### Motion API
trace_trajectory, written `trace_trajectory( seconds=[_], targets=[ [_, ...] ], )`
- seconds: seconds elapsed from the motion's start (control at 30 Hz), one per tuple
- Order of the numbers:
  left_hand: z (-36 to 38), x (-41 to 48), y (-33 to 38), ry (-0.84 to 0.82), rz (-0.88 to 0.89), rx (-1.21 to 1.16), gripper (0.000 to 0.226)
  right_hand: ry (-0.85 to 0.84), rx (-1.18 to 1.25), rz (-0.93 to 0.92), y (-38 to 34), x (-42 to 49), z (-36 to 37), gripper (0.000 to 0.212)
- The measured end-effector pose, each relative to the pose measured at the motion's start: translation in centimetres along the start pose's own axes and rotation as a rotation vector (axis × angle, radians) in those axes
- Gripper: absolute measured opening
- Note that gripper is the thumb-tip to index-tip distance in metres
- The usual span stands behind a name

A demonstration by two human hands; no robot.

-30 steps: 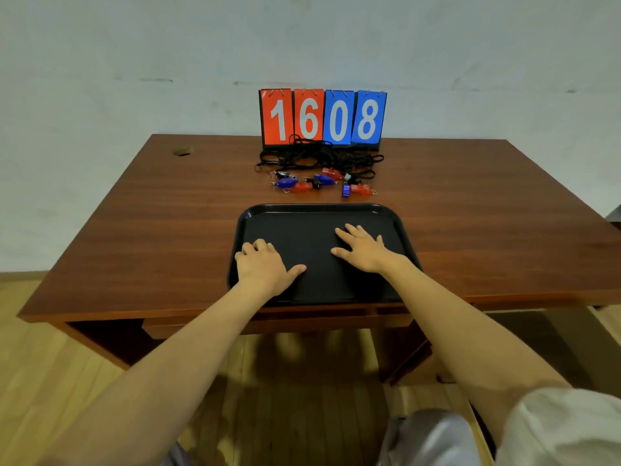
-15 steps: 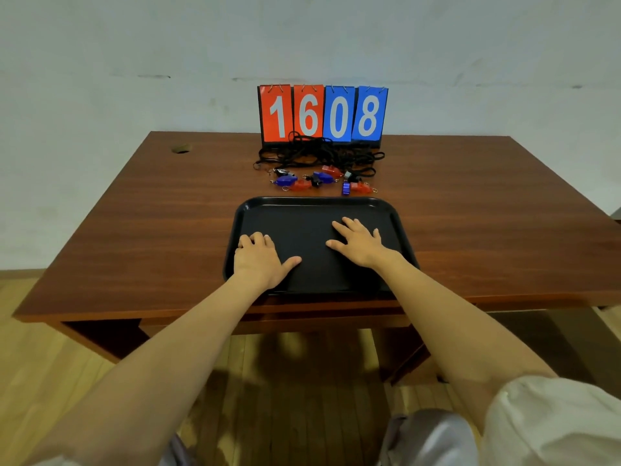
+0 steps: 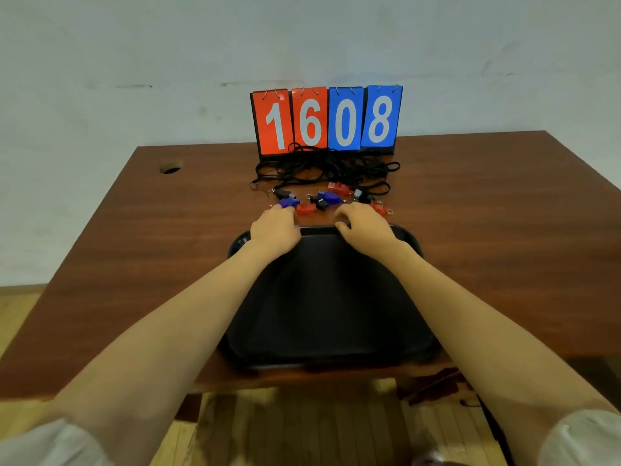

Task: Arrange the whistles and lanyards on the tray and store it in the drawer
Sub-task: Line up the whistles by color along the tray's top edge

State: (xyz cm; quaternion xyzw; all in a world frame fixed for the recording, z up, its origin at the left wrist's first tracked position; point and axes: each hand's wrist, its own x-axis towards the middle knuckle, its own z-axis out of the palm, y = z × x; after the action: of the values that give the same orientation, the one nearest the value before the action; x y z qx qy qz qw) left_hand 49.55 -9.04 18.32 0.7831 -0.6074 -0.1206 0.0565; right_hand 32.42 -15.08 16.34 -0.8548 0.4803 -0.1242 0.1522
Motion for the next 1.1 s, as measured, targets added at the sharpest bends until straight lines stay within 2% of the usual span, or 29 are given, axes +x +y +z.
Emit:
trace_trajectory(
  seconds=[0.1,0.17,0.33,0.43,0.53,0.63,0.73,0.8,0.97,1.1],
  targets=[
    [-0.4,3.4,-0.4,0.044,-0.024,-0.044,0.043,0.118,0.015,-0.051,0.3,3.7,0.5,0.031],
    [-0.5,5.0,-0.9,0.054,-0.033,-0.050,0.045,0.129,0.008,-0.063,0.1,6.0,0.7,0.037],
    [0.0,7.3,-1.7,-0.012,-0.008,-0.015,0.048,-0.149,-0.124,0.035,-0.1,9.0,0.8,0.058],
    [0.5,7.8,-1.8,-0.026,-0.003,0.015,0.045,-0.178,-0.161,0.052,0.3,9.3,1.5,0.051],
    [0.5,7.7,-1.6,-0.012,-0.027,-0.024,0.036,-0.135,-0.134,0.093,0.4,9.4,1.6,0.040],
    [-0.2,7.0,-1.8,0.035,-0.082,-0.219,0.038,-0.043,-0.053,0.125,0.2,9.2,0.8,0.035],
    [-1.5,5.1,-1.6,0.098,-0.083,-0.460,0.045,0.076,0.141,0.135,-0.9,8.2,-0.8,0.036],
    [-2.0,3.3,-1.5,0.111,-0.084,-0.507,0.045,0.110,0.254,0.111,-1.9,6.8,-1.7,0.038],
    [-1.3,-1.3,-2.5,0.131,-0.078,-0.419,0.037,0.111,0.344,0.043,-4.1,2.3,-1.6,0.036],
    [0.7,-4.1,-4.1,0.089,0.017,-0.223,0.027,0.038,0.247,0.025,-4.4,-0.9,0.5,0.038]
  ],
)
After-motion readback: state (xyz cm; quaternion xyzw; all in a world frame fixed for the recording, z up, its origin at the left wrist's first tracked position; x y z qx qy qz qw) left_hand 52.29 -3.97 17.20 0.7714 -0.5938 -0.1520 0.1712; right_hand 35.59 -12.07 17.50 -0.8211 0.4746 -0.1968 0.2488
